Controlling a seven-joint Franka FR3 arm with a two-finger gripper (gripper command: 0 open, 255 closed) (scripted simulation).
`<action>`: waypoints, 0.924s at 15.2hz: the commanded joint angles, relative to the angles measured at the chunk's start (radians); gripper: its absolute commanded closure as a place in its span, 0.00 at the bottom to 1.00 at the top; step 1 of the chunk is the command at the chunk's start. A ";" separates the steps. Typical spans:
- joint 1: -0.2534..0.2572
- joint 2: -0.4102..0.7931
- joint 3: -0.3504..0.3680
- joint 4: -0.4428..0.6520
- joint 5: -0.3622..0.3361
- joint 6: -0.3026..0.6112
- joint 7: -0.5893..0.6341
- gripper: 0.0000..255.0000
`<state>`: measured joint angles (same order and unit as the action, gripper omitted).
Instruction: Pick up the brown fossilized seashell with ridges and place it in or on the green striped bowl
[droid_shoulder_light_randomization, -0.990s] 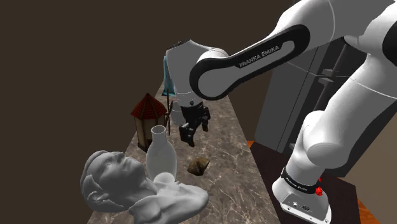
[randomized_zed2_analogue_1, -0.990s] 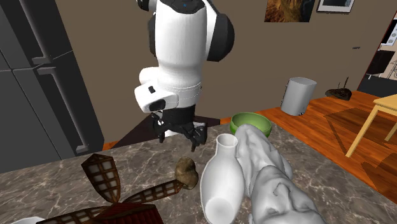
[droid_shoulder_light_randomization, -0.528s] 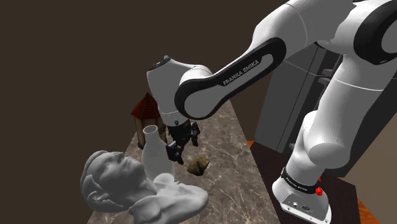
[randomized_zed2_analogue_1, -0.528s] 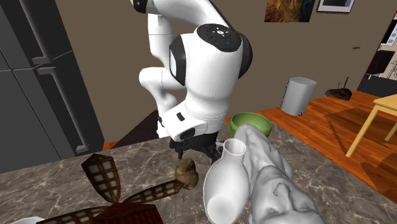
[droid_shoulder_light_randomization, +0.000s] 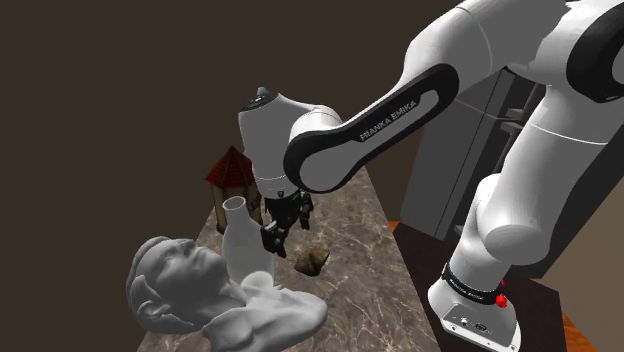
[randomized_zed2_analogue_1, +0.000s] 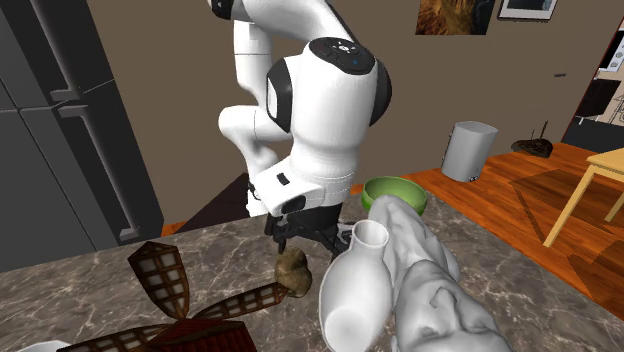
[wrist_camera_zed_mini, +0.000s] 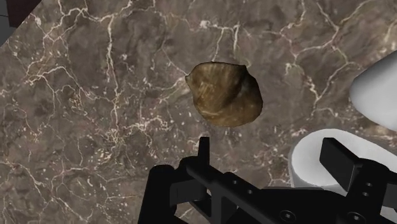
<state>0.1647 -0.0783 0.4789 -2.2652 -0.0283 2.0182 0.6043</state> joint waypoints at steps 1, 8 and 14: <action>-0.002 0.073 0.001 -0.021 0.002 0.012 0.005 0.00; -0.003 0.084 0.008 -0.001 -0.002 0.002 0.015 1.00; -0.007 0.087 0.003 0.013 -0.006 -0.008 0.007 1.00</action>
<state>0.1574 0.0066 0.4822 -2.2524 -0.0342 2.0109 0.6117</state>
